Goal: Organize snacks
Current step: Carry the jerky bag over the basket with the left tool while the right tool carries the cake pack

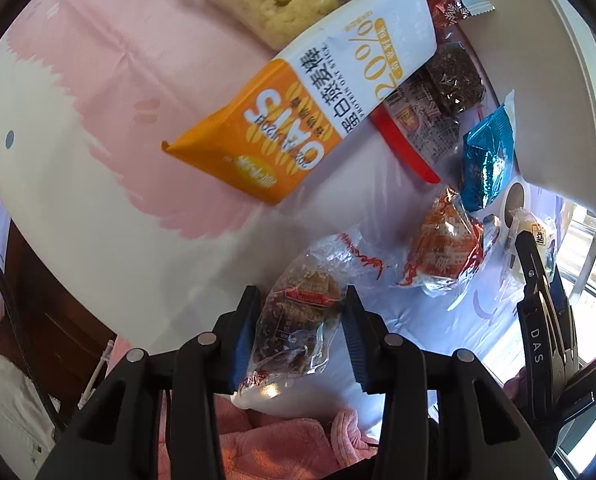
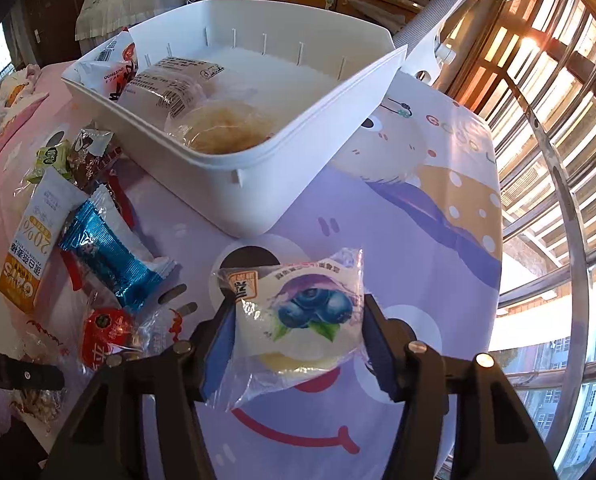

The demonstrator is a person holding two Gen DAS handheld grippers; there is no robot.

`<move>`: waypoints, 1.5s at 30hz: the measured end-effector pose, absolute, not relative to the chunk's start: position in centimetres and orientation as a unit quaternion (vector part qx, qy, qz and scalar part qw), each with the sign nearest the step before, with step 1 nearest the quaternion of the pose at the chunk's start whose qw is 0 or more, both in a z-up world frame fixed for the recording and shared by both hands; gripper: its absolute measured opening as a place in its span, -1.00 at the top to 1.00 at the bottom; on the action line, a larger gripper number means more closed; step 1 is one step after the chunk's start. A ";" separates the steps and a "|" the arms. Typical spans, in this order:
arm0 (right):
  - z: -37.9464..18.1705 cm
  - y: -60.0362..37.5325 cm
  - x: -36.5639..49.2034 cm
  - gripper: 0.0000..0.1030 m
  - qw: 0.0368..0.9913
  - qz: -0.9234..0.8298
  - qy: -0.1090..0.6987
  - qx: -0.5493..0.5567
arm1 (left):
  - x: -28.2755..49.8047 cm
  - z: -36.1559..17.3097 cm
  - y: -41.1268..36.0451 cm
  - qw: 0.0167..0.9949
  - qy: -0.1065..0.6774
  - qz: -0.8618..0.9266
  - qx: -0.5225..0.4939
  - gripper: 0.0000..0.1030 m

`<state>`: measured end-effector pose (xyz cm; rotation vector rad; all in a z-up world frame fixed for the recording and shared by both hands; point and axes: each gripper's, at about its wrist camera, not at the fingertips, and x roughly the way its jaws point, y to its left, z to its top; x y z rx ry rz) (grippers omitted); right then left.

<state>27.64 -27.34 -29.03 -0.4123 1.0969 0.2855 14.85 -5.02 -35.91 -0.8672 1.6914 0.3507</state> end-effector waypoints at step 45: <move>-15.8 -27.5 26.3 -0.10 0.882 0.044 0.469 -0.019 | 30.1 -11.4 0.3 0.751 0.643 -0.038 -0.145 0.24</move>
